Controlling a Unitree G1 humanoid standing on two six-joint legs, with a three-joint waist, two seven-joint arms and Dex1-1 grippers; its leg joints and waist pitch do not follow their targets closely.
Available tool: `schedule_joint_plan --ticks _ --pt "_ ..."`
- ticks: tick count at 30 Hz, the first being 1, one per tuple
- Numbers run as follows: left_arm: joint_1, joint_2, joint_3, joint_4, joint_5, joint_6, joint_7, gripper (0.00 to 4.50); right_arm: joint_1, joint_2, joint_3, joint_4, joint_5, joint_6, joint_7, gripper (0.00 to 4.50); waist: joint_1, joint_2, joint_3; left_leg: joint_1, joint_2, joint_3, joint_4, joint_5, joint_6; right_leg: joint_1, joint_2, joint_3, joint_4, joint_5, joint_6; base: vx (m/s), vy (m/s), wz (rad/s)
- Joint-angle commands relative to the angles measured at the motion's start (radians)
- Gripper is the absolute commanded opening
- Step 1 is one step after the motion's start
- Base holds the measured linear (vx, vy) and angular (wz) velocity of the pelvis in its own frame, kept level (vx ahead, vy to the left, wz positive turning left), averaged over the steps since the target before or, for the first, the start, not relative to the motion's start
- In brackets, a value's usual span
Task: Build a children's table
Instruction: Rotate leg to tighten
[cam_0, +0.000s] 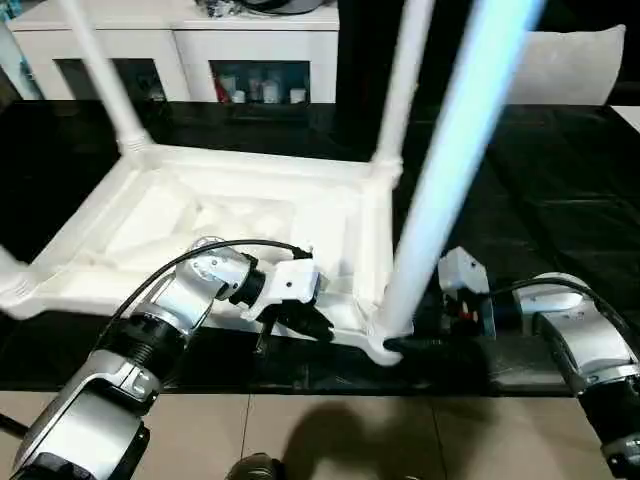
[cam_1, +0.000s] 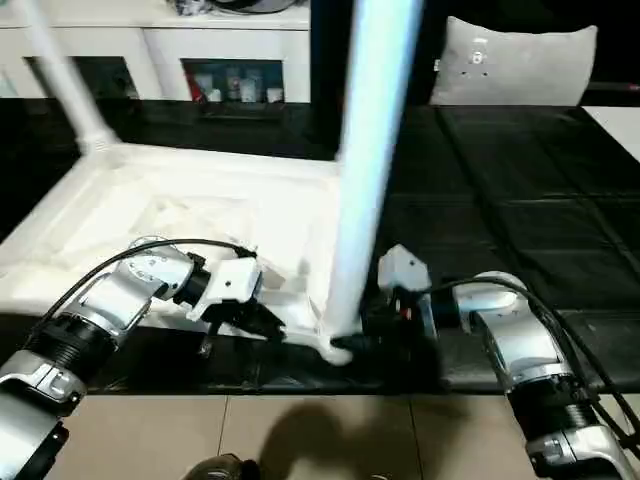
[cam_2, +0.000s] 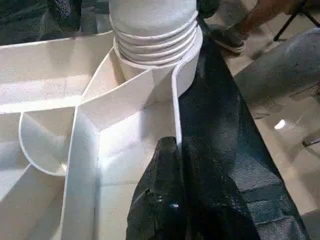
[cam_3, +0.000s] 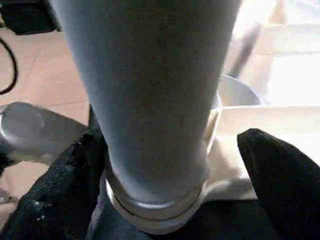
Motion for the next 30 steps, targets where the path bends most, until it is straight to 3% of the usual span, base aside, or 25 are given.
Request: schedule_joint_plan --ticks 1,10,16,20,26,30 --pt "-0.021 -0.003 -0.024 0.003 0.009 -0.024 -0.024 0.00 0.004 -0.011 0.002 -0.014 0.015 0.001 0.014 4.08 -0.005 -0.017 -0.073 0.035 0.062 -0.026 -0.068 -0.215 0.062 0.036 -0.062 0.035 -0.074 -0.154 -0.247 0.000 0.000 0.00" --pt "-0.029 -0.009 -0.016 0.025 0.012 -0.046 -0.024 0.00 0.028 -0.007 0.025 -0.045 0.014 0.001 0.031 3.53 -0.005 -0.017 -0.073 0.035 0.062 -0.027 -0.068 -0.222 0.060 0.035 -0.062 0.035 -0.075 -0.168 -0.243 0.000 0.000 0.00" --pt "-0.034 -0.008 -0.010 0.038 0.012 -0.053 -0.014 0.00 0.036 0.003 0.030 -0.047 0.004 -0.005 0.025 2.86 -0.004 -0.018 -0.074 0.035 0.062 -0.027 -0.068 -0.215 0.059 0.036 -0.063 0.035 -0.074 -0.162 -0.242 0.000 0.000 0.00" --pt "-0.026 -0.015 0.010 0.033 -0.003 -0.033 0.006 0.00 0.046 0.017 0.029 -0.052 0.007 0.008 0.001 2.71 -0.003 -0.018 -0.072 0.035 0.063 -0.027 -0.069 -0.225 0.059 0.035 -0.064 0.036 -0.077 -0.185 -0.239 0.000 0.000 0.00" --pt "0.005 -0.060 0.064 -0.009 -0.046 0.077 0.101 0.00 0.057 0.101 -0.009 -0.053 0.028 0.080 -0.144 2.67 -0.013 -0.020 -0.066 0.038 0.061 -0.030 -0.076 -0.281 0.025 0.031 -0.065 0.037 -0.086 -0.297 -0.217 0.000 0.000 0.00" --pt "0.036 -0.128 0.101 -0.083 -0.080 0.190 0.212 0.00 0.041 0.204 -0.054 -0.011 0.017 0.142 -0.339 2.67 -0.033 -0.020 -0.064 0.035 0.058 -0.037 -0.082 -0.310 -0.003 0.031 -0.065 0.035 -0.093 -0.355 -0.192 0.000 0.000 0.00"
